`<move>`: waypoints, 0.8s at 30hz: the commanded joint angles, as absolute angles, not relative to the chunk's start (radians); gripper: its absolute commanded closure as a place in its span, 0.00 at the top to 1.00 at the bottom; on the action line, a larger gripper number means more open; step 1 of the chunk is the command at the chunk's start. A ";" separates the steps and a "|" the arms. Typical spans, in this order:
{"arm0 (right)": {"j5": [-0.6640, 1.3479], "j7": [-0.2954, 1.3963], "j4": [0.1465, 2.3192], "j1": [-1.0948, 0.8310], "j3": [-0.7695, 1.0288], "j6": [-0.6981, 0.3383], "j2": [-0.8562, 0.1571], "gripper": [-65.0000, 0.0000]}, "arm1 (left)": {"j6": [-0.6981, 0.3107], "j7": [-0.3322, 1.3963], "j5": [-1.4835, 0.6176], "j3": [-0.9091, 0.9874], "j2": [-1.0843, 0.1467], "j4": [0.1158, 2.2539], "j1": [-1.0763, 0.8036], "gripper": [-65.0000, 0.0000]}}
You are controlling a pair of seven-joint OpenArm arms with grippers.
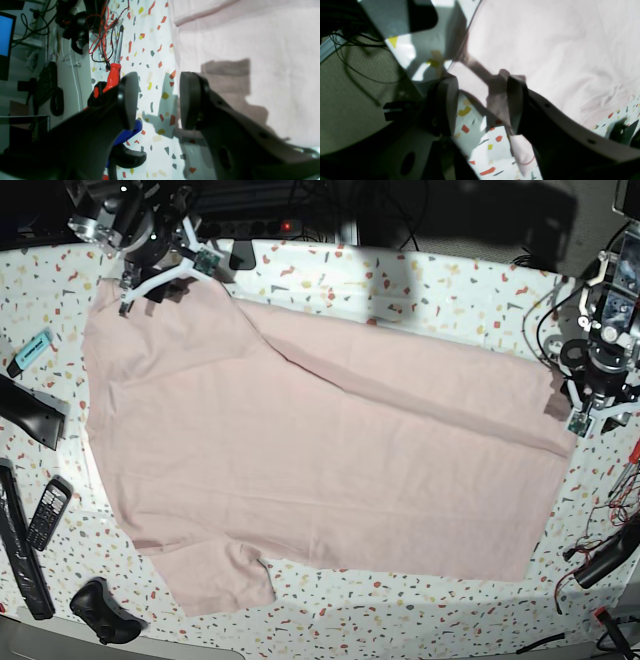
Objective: Fold the T-shirt properly
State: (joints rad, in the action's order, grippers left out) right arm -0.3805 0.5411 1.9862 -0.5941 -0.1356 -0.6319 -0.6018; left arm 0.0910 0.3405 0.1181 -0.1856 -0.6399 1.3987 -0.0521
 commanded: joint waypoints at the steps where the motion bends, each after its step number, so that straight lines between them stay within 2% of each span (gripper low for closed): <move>1: -0.391 0.539 1.976 -0.579 -0.150 -0.627 -0.612 0.48 | 0.105 0.322 0.130 -0.177 -0.660 1.416 -0.039 0.40; 3: -0.390 0.566 1.954 -0.553 -0.181 -0.617 -0.612 0.47 | 0.105 0.323 0.130 -0.177 -0.660 1.416 -0.039 0.40; 4: -0.390 0.582 1.947 -0.544 -0.192 -0.614 -0.612 0.43 | 0.105 0.324 0.130 -0.177 -0.660 1.416 -0.039 0.40; 12: -0.389 0.645 1.974 -0.532 -0.204 -0.567 -0.612 0.00 | 0.105 0.324 0.130 -0.177 -0.660 1.416 -0.039 0.40; 17: -0.390 0.656 2.051 -0.532 -0.203 -0.492 -0.612 0.00 | 0.105 0.325 0.130 -0.177 -0.660 1.416 -0.039 0.40; 24: -0.386 0.683 2.160 -0.533 -0.152 -0.463 -0.612 0.00 | 0.105 0.326 0.130 -0.177 -0.660 1.415 -0.039 0.40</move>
